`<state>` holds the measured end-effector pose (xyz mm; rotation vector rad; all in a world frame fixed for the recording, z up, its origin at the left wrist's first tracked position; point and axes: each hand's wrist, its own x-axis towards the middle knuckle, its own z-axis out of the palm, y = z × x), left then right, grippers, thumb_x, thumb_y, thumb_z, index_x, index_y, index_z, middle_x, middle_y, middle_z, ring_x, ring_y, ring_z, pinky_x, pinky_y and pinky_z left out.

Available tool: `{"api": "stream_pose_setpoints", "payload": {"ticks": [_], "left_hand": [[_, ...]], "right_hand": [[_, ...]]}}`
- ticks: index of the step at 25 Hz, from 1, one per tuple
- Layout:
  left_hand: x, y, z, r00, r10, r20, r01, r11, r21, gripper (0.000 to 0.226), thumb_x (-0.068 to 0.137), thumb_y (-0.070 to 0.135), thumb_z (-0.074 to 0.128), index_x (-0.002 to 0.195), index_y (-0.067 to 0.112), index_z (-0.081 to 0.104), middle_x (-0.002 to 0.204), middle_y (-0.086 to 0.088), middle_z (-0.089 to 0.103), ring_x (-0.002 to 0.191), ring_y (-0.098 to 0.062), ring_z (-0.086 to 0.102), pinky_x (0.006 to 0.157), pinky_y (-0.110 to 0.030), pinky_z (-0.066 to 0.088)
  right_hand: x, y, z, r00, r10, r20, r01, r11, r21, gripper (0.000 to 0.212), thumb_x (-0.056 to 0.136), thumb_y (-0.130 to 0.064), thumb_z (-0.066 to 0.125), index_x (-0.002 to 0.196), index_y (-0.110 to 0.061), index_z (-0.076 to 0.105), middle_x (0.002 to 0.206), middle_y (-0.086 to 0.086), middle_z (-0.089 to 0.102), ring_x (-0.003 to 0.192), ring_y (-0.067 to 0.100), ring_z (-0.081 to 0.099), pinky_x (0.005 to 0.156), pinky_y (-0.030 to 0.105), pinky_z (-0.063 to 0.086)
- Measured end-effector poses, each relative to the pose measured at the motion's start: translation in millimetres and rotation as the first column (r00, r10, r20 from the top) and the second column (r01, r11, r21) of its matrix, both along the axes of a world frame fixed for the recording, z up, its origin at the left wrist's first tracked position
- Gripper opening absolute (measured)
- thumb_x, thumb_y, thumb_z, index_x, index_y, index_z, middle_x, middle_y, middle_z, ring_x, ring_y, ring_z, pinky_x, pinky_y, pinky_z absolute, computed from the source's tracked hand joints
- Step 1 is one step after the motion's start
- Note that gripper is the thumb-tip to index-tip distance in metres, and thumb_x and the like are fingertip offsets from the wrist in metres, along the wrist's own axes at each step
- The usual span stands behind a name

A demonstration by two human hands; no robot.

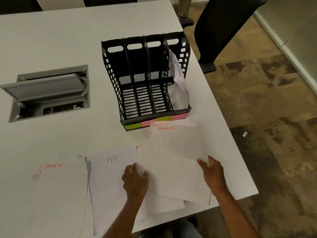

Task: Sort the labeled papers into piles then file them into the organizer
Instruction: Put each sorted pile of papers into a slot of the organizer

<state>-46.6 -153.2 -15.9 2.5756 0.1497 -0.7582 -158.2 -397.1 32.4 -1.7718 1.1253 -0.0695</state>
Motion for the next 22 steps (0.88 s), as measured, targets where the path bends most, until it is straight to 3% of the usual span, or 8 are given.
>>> {"api": "stream_pose_setpoints", "payload": {"ticks": [2,4,6,8,10,12,18,22], "left_hand": [[6.0,-7.3,7.3,0.995,0.093,-0.024,-0.095,0.985,-0.147,0.069,0.09,0.061,0.055,0.147,0.024,0.04,0.154,-0.005,0.038,0.137,-0.031,0.038,0.106,-0.05,0.039],[18.2,-17.5,19.6,0.964,0.178,-0.198,-0.256,0.831,-0.495,0.083,0.08,0.069,0.061,0.15,0.032,0.035,0.152,0.003,0.044,0.131,-0.022,0.046,0.103,-0.042,0.042],[34.1,-26.9,26.7,0.943,0.157,-0.292,-0.313,0.712,-0.628,0.09,0.076,0.068,0.067,0.151,0.035,0.031,0.149,0.007,0.045,0.13,-0.017,0.047,0.103,-0.039,0.043],[41.8,-29.5,28.6,0.966,0.118,-0.23,-0.229,0.804,-0.548,0.078,0.085,0.057,0.068,0.151,0.03,0.035,0.153,0.002,0.043,0.137,-0.023,0.044,0.11,-0.046,0.042],[37.4,-24.4,21.3,0.997,0.044,-0.067,-0.059,0.97,-0.236,0.067,0.092,0.05,0.063,0.15,0.025,0.041,0.156,-0.003,0.041,0.142,-0.028,0.039,0.111,-0.052,0.039],[25.4,-11.2,15.0,1.0,0.029,-0.005,-0.029,0.996,-0.085,0.064,0.093,0.043,0.063,0.148,0.02,0.042,0.157,-0.007,0.039,0.143,-0.03,0.036,0.11,-0.053,0.037],[11.7,10.5,1.6,0.999,0.033,-0.014,-0.035,0.98,-0.198,0.062,0.096,0.022,0.062,0.151,0.009,0.038,0.158,-0.013,0.037,0.147,-0.031,0.03,0.12,-0.045,0.024],[11.1,17.8,3.5,0.998,0.045,0.044,-0.034,0.974,-0.223,0.058,0.096,0.015,0.06,0.149,0.007,0.04,0.156,-0.015,0.04,0.144,-0.033,0.035,0.119,-0.044,0.025]], "right_hand": [[-4.8,-11.9,11.5,0.994,-0.018,0.104,0.009,0.996,0.088,0.021,0.094,-0.028,0.068,0.112,-0.037,0.064,0.105,-0.03,0.068,0.101,-0.005,0.064,0.087,0.013,0.046],[-11.0,-20.5,17.6,0.983,-0.043,0.178,0.014,0.987,0.157,0.025,0.093,-0.027,0.069,0.116,-0.037,0.065,0.11,-0.023,0.072,0.101,-0.004,0.066,0.085,0.011,0.05],[-14.7,-26.3,18.7,0.975,-0.059,0.215,0.021,0.984,0.175,0.033,0.093,-0.029,0.069,0.126,-0.032,0.064,0.114,-0.016,0.072,0.102,0.002,0.068,0.085,0.02,0.054],[-14.0,-26.7,14.9,0.979,-0.061,0.195,0.035,0.99,0.133,0.036,0.093,-0.032,0.069,0.128,-0.032,0.061,0.112,-0.017,0.071,0.101,0.006,0.068,0.086,0.023,0.051],[-9.1,-22.1,6.5,0.989,-0.03,0.146,0.016,0.995,0.097,0.029,0.094,-0.029,0.068,0.12,-0.037,0.058,0.106,-0.029,0.065,0.097,0.001,0.063,0.082,0.014,0.047],[-7.5,-14.8,-9.9,0.996,-0.028,0.087,0.012,0.984,0.177,0.021,0.094,-0.025,0.067,0.108,-0.039,0.06,0.096,-0.034,0.065,0.094,-0.003,0.064,0.071,0.006,0.047],[2.1,16.6,-60.4,0.994,0.101,-0.039,-0.068,0.862,0.502,0.035,0.091,-0.026,0.073,0.125,-0.023,0.064,0.113,-0.005,0.073,0.098,0.01,0.07,0.076,0.021,0.056],[21.5,43.5,-69.5,0.991,0.117,-0.064,-0.073,0.876,0.477,0.032,0.091,-0.021,0.073,0.122,-0.018,0.067,0.116,0.002,0.073,0.099,0.015,0.07,0.085,0.028,0.056]]}}
